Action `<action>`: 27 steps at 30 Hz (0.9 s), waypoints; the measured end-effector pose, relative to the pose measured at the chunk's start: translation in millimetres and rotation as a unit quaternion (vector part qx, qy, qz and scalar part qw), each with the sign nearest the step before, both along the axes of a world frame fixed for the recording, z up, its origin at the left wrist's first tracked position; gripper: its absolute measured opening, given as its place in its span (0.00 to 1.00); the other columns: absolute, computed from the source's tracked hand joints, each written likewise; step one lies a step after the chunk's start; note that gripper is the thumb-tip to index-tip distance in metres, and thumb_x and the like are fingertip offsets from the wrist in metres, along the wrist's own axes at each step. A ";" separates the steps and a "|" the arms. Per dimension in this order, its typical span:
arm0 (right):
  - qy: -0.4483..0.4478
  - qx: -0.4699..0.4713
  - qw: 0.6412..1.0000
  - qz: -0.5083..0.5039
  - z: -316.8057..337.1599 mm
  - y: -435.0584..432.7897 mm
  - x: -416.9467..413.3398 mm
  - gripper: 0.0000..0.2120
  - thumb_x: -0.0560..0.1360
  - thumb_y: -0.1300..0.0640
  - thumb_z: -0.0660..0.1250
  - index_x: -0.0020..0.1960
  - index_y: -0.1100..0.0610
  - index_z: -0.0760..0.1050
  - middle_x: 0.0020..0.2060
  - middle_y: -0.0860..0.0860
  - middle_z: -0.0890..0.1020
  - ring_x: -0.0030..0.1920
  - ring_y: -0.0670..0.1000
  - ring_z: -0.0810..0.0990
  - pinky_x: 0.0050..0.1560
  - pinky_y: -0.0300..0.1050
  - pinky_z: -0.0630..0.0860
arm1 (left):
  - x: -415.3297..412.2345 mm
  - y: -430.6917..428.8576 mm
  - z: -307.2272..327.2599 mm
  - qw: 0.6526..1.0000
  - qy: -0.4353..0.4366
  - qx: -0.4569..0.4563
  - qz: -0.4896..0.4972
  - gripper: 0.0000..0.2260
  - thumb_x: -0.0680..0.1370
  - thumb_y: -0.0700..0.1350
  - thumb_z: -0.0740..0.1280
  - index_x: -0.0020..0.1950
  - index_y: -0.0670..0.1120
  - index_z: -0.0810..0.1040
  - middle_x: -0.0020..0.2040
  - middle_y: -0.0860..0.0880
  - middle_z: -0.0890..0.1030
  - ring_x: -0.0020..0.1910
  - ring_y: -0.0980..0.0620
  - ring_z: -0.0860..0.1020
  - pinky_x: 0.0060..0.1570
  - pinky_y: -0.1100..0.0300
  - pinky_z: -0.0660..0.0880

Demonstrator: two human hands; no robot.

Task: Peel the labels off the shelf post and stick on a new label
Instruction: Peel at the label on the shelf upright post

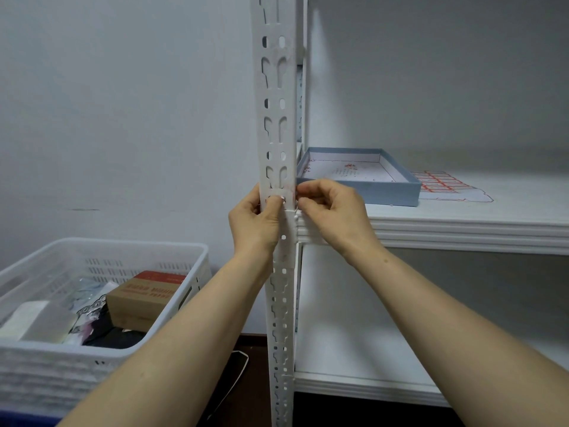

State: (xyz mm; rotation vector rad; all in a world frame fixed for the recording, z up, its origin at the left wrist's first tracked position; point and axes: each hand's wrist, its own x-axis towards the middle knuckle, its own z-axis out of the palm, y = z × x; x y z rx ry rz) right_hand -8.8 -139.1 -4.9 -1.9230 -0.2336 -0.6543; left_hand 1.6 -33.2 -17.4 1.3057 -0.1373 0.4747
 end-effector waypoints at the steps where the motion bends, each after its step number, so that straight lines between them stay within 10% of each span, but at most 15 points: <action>1: -0.001 0.001 1.000 0.000 -0.1 0.2 0.2 0.09 0.74 0.63 0.66 0.53 0.57 0.80 0.43 0.47 0.82 0.46 0.46 0.80 0.55 0.40 0.77 | 0.3 0.4 0.0 1.000 0.000 -0.002 0.001 0.09 0.75 0.34 0.63 0.44 0.45 0.81 0.32 0.52 0.78 0.27 0.62 0.71 0.29 0.71 0.70; 16: 0.001 0.006 1.000 -0.001 -0.9 0.1 2.3 0.09 0.73 0.63 0.66 0.52 0.56 0.80 0.42 0.46 0.82 0.46 0.46 0.80 0.54 0.39 0.76 | 0.5 1.8 -4.3 1.000 -0.009 0.021 -0.020 0.06 0.75 0.39 0.67 0.46 0.49 0.81 0.39 0.51 0.82 0.36 0.58 0.78 0.40 0.66 0.77; 27: 0.002 0.009 1.000 0.008 -0.8 -0.5 2.2 0.10 0.73 0.65 0.65 0.52 0.58 0.79 0.43 0.47 0.81 0.45 0.45 0.79 0.51 0.35 0.76 | 6.4 1.1 -3.1 0.997 -0.007 0.064 0.034 0.07 0.73 0.37 0.65 0.38 0.46 0.80 0.24 0.58 0.74 0.26 0.61 0.68 0.30 0.68 0.69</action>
